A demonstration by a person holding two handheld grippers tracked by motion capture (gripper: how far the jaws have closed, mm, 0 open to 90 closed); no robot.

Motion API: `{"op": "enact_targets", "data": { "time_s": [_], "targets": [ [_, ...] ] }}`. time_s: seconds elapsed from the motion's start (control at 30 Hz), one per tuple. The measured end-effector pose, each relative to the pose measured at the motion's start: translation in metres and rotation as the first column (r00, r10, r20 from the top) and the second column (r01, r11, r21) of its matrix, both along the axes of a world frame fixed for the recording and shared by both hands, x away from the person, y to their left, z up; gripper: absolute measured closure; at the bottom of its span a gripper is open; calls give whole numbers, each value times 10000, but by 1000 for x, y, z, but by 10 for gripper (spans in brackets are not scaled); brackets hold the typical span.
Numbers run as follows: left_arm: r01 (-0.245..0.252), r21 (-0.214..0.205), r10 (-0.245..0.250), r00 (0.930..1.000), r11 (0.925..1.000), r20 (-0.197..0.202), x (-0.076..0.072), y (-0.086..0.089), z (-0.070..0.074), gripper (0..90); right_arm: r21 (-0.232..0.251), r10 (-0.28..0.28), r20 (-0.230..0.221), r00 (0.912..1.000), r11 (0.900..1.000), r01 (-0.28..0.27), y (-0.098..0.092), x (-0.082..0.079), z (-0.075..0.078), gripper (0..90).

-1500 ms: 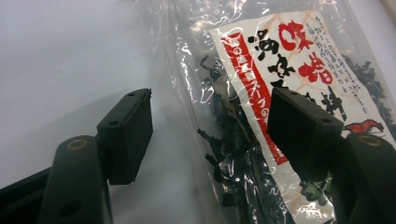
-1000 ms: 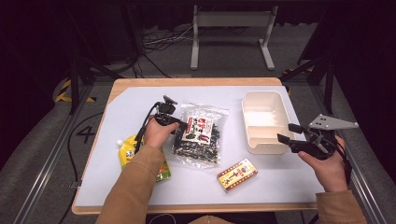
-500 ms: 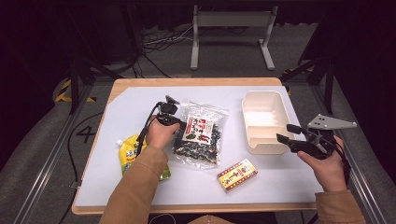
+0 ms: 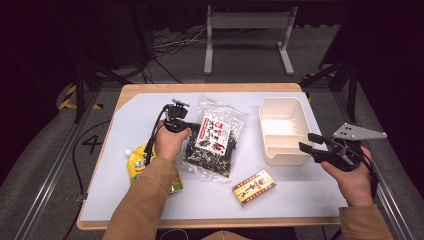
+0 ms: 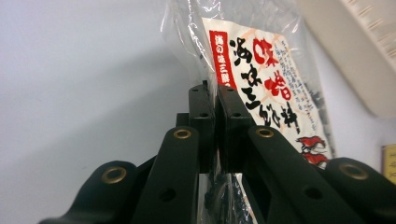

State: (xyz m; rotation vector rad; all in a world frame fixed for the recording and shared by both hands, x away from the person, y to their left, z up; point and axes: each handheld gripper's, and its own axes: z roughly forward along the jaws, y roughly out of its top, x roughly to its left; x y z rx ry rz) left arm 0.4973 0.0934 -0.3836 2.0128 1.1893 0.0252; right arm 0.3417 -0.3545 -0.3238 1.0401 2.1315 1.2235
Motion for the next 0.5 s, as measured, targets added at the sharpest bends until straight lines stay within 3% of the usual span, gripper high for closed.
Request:
{"op": "enact_targets", "data": {
  "time_s": [0.13, 0.27, 0.3, 0.33, 0.37, 0.5],
  "targets": [
    [90, -481, -66, 9987, 9988, 501, -9, 5, 14, 862, 2, 19, 86, 10000, 10000, -19, 1, -2, 2, 505],
    [304, -690, -220, 9926, 9972, 1196, -21, 4, 27, 862, 3, 92, 150, 9998, 10000, -92, 1, -2, 3, 509],
    [304, -690, -220, 9926, 9972, 1196, -21, 4, 27, 862, 3, 92, 150, 9998, 10000, -92, 1, -2, 3, 509],
    [385, -791, -260, 9879, 9961, 1530, -27, 4, 33, 862, 6, 139, 152, 9998, 9999, -139, 2, -2, 3, 510],
    [385, -791, -260, 9879, 9961, 1530, -27, 4, 33, 863, 7, 149, 145, 9998, 9999, -150, 2, -2, 3, 511],
    [750, -976, -533, 9766, 9924, 2084, -39, 3, 46, 864, -19, 207, 176, 9996, 9998, -206, 4, -3, 4, 511]
  ]
}}
